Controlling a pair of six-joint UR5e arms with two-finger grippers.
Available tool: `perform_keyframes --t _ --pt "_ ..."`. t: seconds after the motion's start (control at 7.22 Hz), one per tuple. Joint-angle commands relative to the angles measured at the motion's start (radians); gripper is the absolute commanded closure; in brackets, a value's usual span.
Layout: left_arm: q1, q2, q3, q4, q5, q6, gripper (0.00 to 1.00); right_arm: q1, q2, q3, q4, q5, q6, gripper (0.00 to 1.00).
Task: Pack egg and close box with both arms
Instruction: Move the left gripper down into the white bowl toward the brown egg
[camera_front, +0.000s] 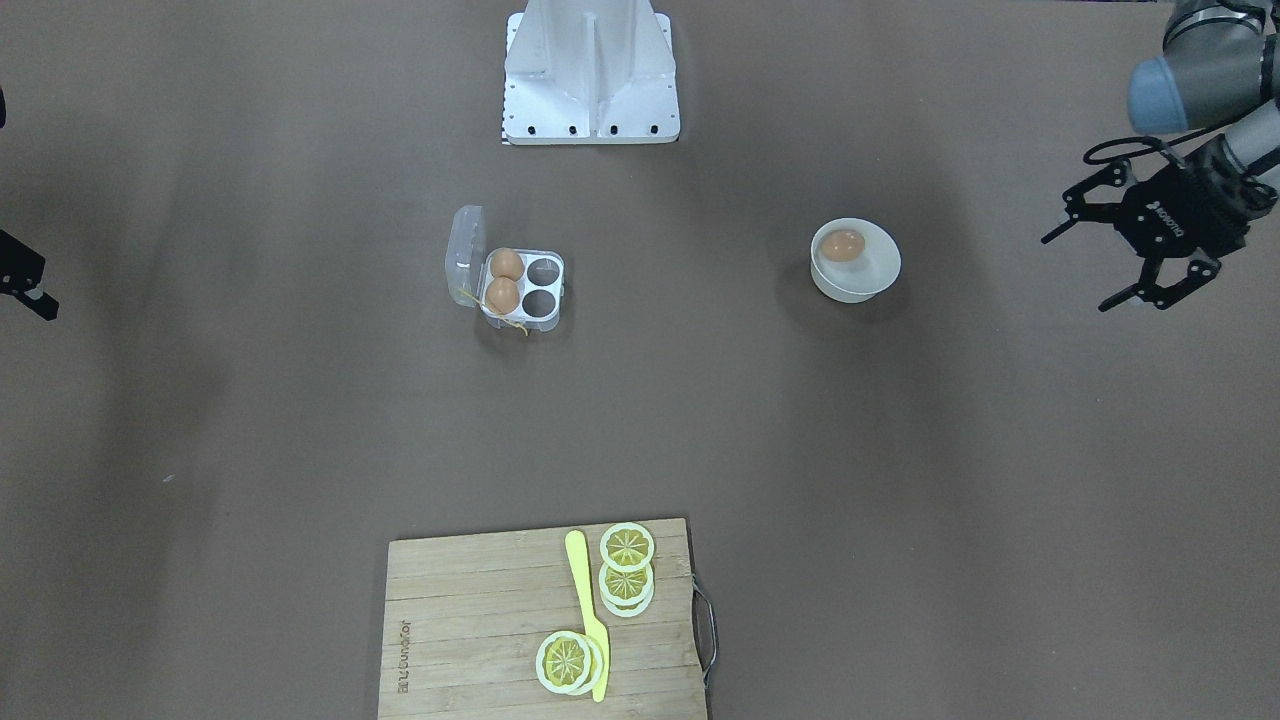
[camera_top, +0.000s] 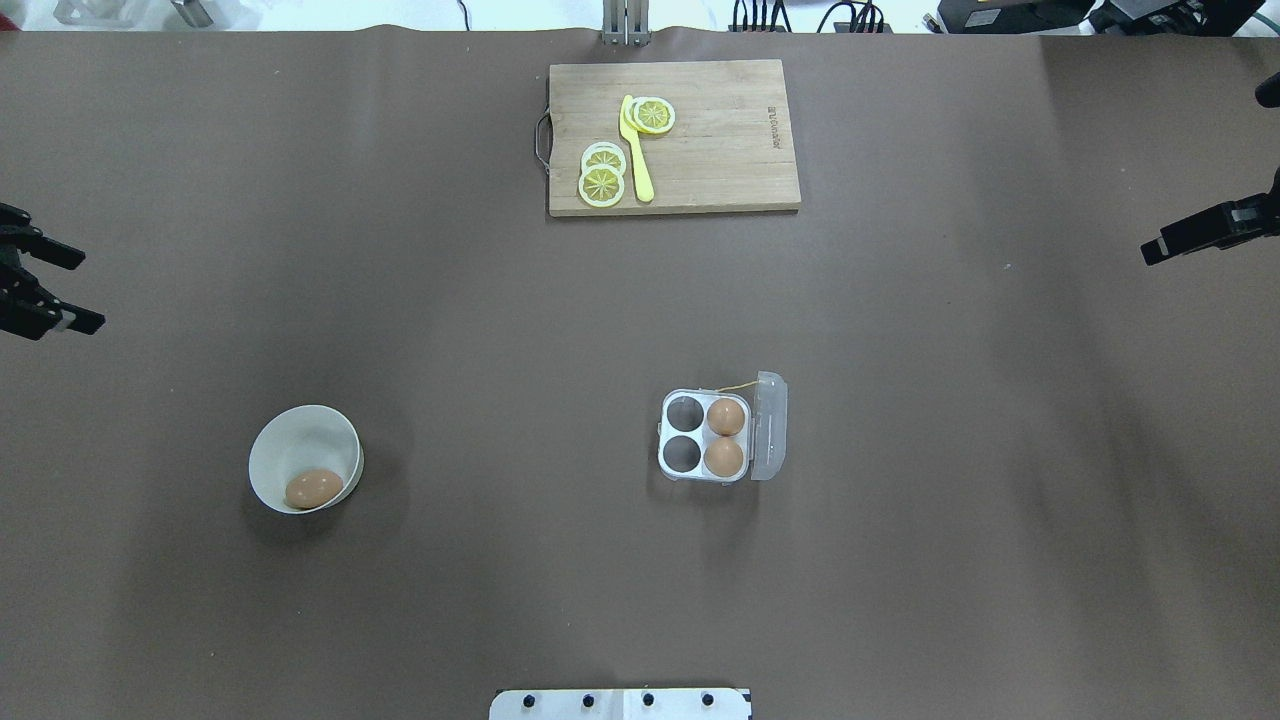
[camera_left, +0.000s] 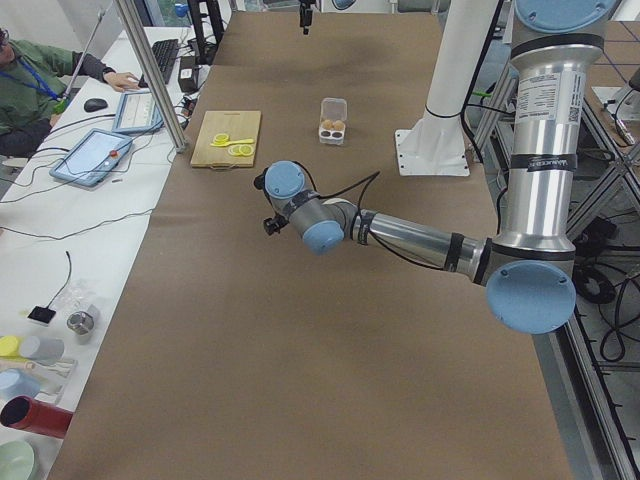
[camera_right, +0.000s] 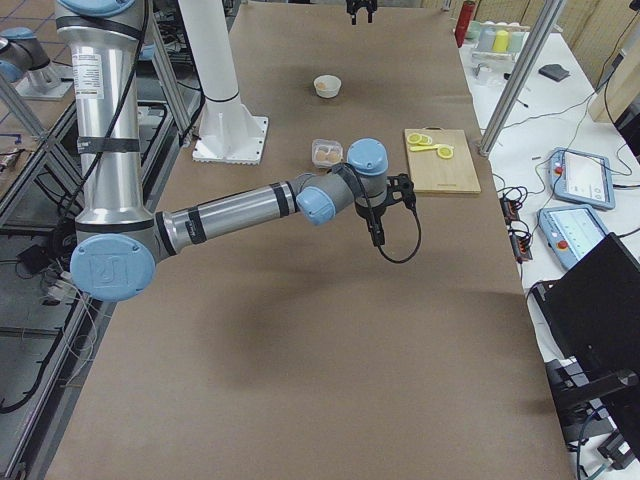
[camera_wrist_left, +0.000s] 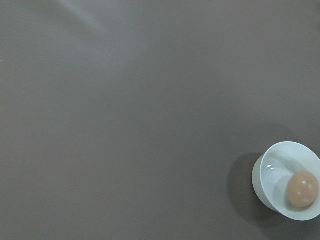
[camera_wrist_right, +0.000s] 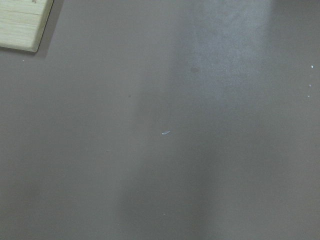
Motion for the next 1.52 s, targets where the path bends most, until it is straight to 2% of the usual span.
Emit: perform_keyframes --t 0.0,0.28,0.55,0.83,1.11,1.25,1.39 --pt "0.164 -0.026 0.001 -0.067 0.124 -0.016 0.02 -0.003 0.004 0.000 0.000 -0.003 0.002 0.00" --pt "0.296 -0.039 0.010 -0.118 0.225 -0.063 0.02 -0.008 0.004 0.001 0.000 -0.003 0.045 0.01" --pt "0.364 -0.058 0.010 -0.176 0.252 -0.142 0.02 -0.027 0.011 0.001 -0.002 -0.016 0.104 0.19" --pt "0.398 -0.058 0.009 -0.193 0.257 -0.163 0.04 -0.073 0.045 0.001 -0.005 -0.062 0.161 0.19" --pt "0.413 -0.050 0.010 -0.192 0.255 -0.163 0.19 -0.078 0.050 0.001 -0.005 -0.066 0.161 0.18" --pt "0.417 -0.049 0.020 -0.190 0.248 -0.165 0.24 -0.084 0.050 0.001 -0.005 -0.069 0.161 0.18" --pt "0.424 -0.049 0.041 -0.191 0.246 -0.160 0.24 -0.089 0.050 0.001 -0.003 -0.076 0.161 0.17"
